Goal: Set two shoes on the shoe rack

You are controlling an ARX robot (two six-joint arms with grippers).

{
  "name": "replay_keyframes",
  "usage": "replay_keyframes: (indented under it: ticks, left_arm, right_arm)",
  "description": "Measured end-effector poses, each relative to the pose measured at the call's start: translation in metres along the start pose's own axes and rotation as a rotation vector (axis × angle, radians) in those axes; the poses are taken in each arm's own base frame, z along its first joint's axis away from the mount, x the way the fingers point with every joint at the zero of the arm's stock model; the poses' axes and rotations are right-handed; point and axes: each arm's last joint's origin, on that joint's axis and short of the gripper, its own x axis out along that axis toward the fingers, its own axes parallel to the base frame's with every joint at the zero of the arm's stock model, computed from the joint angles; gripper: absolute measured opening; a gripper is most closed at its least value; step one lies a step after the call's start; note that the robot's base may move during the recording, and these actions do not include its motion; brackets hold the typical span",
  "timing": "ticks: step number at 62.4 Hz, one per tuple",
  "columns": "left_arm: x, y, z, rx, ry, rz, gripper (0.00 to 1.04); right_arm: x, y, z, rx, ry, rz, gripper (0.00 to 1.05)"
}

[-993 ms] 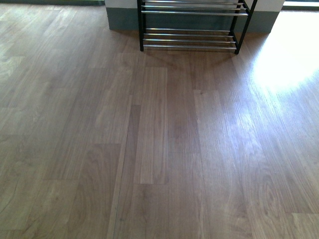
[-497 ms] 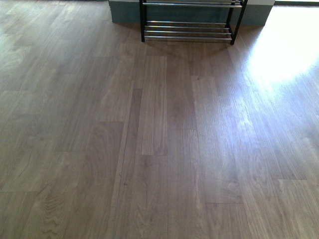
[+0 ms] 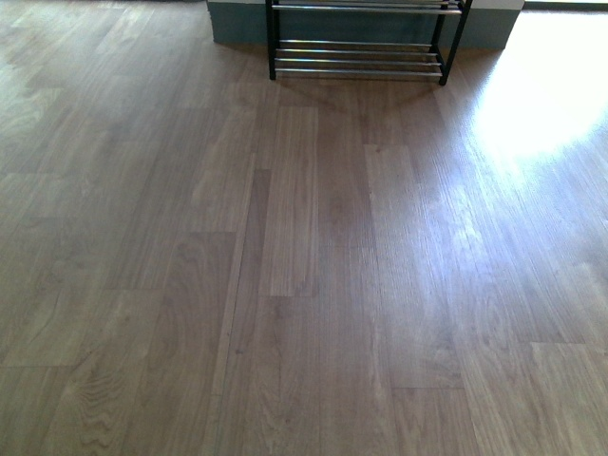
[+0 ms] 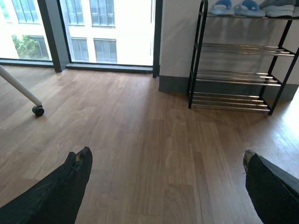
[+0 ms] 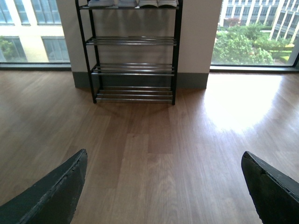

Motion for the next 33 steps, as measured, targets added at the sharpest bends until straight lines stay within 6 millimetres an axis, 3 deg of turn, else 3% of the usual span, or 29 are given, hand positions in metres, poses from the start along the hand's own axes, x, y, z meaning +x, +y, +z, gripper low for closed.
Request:
replay_keyframes:
  ticks: [33]
  left_arm:
    - [0.0, 0.0, 0.0, 0.0, 0.0, 0.0, 0.95]
  right_arm:
    - [0.0, 0.0, 0.0, 0.0, 0.0, 0.0, 0.96]
